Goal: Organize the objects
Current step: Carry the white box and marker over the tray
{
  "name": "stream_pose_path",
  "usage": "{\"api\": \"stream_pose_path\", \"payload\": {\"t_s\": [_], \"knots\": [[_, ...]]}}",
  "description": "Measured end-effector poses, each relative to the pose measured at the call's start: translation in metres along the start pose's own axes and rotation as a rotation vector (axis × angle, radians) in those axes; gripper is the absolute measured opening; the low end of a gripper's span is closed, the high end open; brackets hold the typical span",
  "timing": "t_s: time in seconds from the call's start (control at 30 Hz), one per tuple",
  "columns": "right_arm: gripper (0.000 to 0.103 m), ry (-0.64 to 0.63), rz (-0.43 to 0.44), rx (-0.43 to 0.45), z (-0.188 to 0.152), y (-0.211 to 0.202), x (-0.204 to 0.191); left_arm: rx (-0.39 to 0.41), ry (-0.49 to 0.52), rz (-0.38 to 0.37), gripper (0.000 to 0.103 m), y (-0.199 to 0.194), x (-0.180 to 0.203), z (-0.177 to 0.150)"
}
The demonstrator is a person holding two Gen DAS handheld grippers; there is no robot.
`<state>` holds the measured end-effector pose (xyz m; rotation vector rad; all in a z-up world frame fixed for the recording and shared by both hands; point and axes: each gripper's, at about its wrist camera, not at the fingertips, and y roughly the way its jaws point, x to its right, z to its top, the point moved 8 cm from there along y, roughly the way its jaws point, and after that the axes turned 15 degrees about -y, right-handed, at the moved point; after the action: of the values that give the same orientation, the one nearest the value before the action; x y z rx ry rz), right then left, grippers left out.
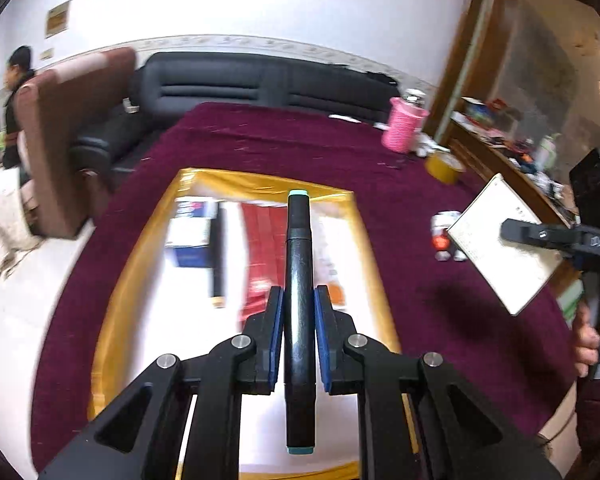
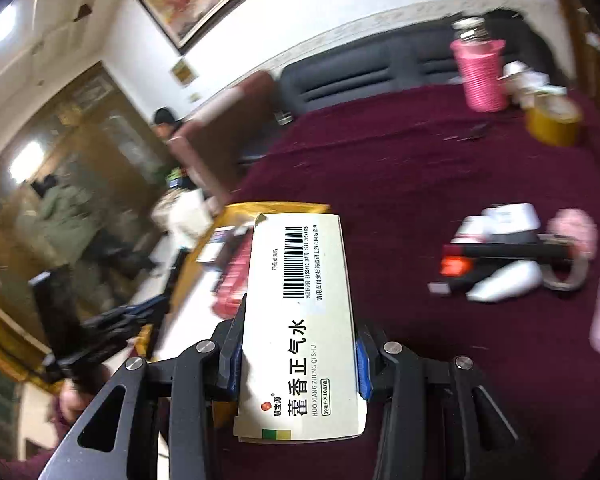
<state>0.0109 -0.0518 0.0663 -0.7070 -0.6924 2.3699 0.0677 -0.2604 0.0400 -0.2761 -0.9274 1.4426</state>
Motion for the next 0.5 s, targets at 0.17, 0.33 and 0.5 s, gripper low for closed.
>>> {"api": "stream_pose_path", "payload": {"t_s": [0.17,0.33,0.5], "knots": [[0.046,-0.018,0.088,-0.039,0.014,0.046,-0.043,-0.023,-0.039,0.075,0.014,0.011,-0.048,0.005],[0.046,0.025,0.140,-0.105,0.009,0.092,-0.063,-0.052,-0.060,0.129,0.014,0.028,-0.080,0.006],[0.046,0.048,0.154,-0.150,0.001,0.125,-0.071,-0.096,-0.070,0.164,0.014,0.046,-0.098,0.005]]}}
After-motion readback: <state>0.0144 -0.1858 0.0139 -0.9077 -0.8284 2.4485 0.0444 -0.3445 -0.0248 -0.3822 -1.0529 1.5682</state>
